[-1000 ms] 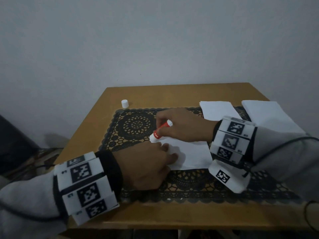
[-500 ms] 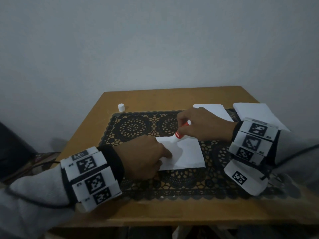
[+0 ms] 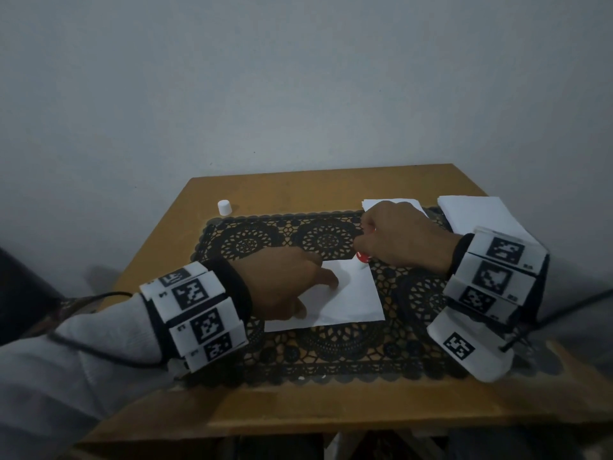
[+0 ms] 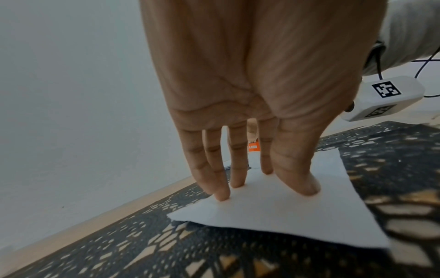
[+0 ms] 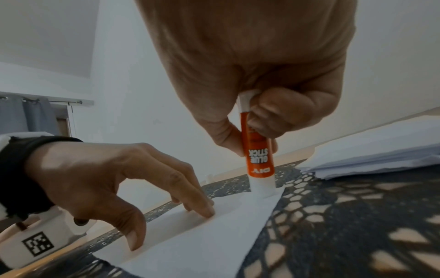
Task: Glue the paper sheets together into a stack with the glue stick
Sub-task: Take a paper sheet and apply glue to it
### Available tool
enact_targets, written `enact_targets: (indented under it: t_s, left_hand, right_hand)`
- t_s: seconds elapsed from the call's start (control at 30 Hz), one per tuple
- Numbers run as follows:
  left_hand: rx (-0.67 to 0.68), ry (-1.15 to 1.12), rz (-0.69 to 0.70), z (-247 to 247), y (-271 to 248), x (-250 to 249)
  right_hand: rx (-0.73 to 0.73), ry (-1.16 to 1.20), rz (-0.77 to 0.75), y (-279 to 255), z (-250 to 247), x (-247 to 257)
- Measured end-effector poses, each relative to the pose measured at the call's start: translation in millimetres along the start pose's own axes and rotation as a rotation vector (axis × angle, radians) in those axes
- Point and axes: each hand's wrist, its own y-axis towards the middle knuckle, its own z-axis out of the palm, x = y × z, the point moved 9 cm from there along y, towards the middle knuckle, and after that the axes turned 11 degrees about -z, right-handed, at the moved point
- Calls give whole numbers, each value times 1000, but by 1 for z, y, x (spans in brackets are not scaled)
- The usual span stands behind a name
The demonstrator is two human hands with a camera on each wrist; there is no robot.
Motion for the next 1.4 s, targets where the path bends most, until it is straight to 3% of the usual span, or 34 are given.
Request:
enact_targets:
  t_s: [0.33,0.57,0.87,1.4]
  left_hand:
    - [30,19,2,0,6,-1]
    - [52,37,-11,-1,9,-3]
    - [70,78,-40,0,11,-4]
    - [68,38,-27,-1,10,-5]
  right_hand:
    - [-34,-25,23,-2,-28,-11]
    - [-14,-21,39,-7,-12,-1]
    - [-31,-13,-55,-6,-2,16]
    - [116,114,-192,-35,2,26]
